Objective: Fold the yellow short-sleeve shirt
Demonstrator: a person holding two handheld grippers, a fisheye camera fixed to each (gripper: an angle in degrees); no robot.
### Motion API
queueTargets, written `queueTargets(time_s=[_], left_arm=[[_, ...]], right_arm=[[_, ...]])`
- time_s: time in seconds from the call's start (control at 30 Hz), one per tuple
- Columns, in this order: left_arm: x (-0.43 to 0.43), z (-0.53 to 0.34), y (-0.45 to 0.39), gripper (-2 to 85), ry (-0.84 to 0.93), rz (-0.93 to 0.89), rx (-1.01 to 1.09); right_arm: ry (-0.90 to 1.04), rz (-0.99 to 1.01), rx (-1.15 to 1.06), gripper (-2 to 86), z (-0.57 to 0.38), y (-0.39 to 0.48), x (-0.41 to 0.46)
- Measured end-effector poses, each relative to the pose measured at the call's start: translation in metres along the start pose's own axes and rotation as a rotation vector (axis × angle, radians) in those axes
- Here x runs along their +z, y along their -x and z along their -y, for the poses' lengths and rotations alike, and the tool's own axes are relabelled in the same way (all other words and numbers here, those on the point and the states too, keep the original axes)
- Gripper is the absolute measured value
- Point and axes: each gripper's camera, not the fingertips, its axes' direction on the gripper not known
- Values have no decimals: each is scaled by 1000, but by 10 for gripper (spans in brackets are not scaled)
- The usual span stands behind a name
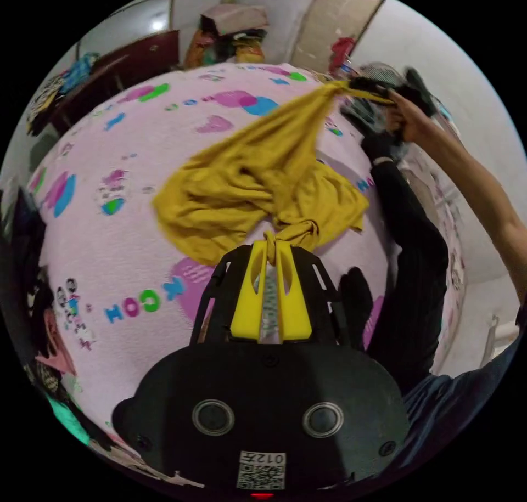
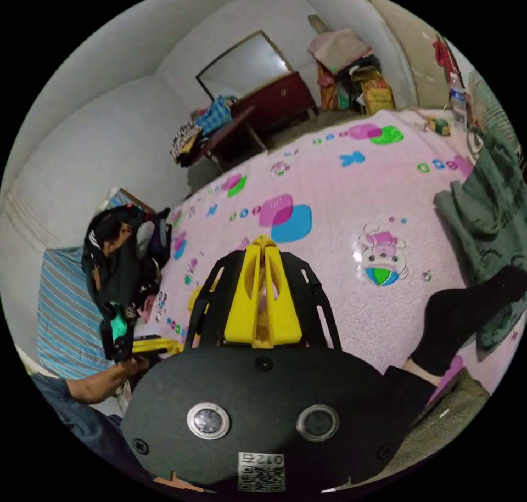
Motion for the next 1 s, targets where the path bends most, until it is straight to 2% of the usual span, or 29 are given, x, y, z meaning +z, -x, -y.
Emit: queueTargets(time_s=[0.2,0.27,0.4,0.53,0.73,1.0], left_arm=[[-166,4,64,12,-327,193,-100],[-214,1,69,12,-426,217,-106],[-303,-15,58,9,-593,259,-75],[-355,-45,46,7,-659,268,-36],[-390,-92,49,8,-644,217,17],[-422,-89,54,8,-625,210,100]], right_arm=[[-231,58,-77,-10,21,48,-151],[-329,131,-89,-10,18,64,-205],[-407,205,-143,-10,7,91,-263],[-418,248,-204,-10,-14,111,-307],[-436,343,-188,-10,-60,101,-342],[-462,406,-180,-10,-74,89,-355]])
